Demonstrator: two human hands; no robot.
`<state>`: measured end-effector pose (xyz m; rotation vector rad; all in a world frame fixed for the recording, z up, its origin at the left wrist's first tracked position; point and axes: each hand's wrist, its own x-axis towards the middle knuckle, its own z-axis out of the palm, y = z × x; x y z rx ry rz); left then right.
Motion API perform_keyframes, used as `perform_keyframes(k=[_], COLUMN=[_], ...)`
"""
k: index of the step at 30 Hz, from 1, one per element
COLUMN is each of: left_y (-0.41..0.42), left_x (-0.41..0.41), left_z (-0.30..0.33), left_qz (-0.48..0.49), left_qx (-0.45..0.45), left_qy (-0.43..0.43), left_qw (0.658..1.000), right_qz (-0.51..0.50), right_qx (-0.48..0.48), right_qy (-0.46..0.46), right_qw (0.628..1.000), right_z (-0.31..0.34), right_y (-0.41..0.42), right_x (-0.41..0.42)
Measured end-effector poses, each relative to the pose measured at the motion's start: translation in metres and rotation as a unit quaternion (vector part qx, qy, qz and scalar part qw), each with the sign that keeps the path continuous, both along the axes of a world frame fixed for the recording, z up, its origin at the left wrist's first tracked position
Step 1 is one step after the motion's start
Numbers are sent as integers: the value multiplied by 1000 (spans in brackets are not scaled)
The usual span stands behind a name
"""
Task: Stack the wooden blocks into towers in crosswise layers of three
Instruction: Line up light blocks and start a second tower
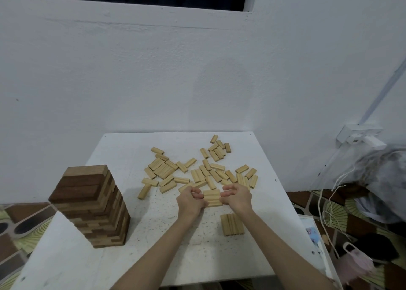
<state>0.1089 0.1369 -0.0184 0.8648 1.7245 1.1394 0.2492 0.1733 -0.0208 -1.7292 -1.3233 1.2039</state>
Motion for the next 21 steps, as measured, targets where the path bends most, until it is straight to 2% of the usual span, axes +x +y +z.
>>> perform_keyframes(k=[5,12,16,21], left_y=[-2,-8,-10,-17], left_x=[2,10,11,16], left_z=[2,15,21,27], left_qz=[3,18,-19,-38], left_qx=[-1,15,24,14], left_qy=[-1,-71,-9,8], left_qw=[1000,997,999,999], right_qz=[-2,-2,-4,-8], right_qx=[-3,12,16,28], right_qy=[4,13,17,28], right_qw=[1000,1000,1000,999], right_z=[2,15,23,32], right_y=[-1,-5,-9,-21], right_x=[3,10,17,28])
